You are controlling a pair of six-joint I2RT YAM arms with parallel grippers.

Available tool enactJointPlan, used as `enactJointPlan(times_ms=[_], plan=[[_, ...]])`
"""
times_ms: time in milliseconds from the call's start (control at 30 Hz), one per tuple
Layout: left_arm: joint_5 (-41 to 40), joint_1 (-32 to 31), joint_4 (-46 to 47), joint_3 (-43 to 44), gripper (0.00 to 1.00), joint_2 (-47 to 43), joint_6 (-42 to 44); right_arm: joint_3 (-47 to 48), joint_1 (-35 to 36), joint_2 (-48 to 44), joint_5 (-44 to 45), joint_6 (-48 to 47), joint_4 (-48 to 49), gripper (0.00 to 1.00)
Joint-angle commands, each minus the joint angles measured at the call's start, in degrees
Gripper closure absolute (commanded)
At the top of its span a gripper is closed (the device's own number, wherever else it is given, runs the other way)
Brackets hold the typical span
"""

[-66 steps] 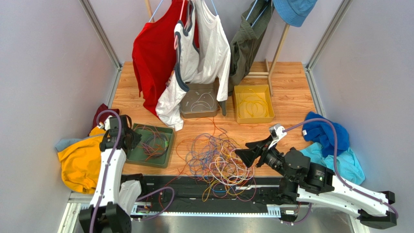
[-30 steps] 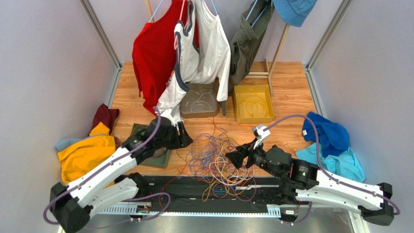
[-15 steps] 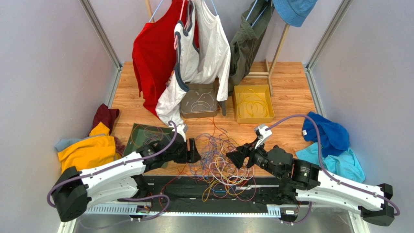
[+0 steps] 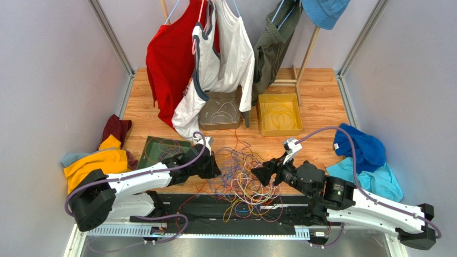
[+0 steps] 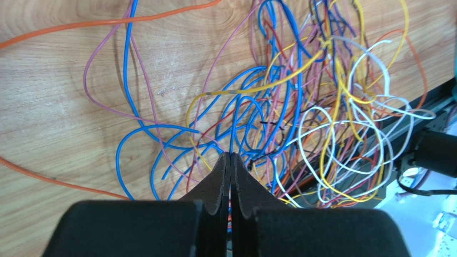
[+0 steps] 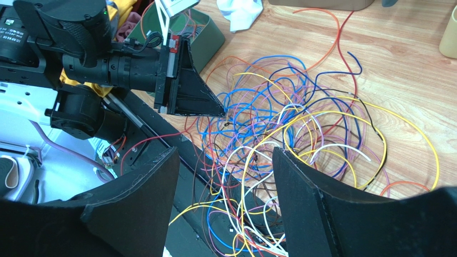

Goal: Untangle the cables

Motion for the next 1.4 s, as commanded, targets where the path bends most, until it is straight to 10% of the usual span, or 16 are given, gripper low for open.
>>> enactJointPlan(times_ms=[0,533,1000,1367], plan=[[-2.8,-0.1,-4.1,4.5,1.00,-7.5,1.9,1.0,0.1,-1.2,1.5,0.7,-0.5,0.32],[-7.1,-0.1,-17.8,20.7,1.00,-24.5,11.0,0.4,0.2,-4.1,0.9,1.8,-1.3,0.33],[-4.3,-0.1,-23.7,60.8,1.00,-9.7,23.7,0.5,0.2,-9.6,3.2,1.5,-4.7,0.34],[-0.3,-0.1,-18.2,44.6,1.00,-2.2,18.7,2.4,0.1,-9.0,5.2,-0.3,-7.5,0.33]])
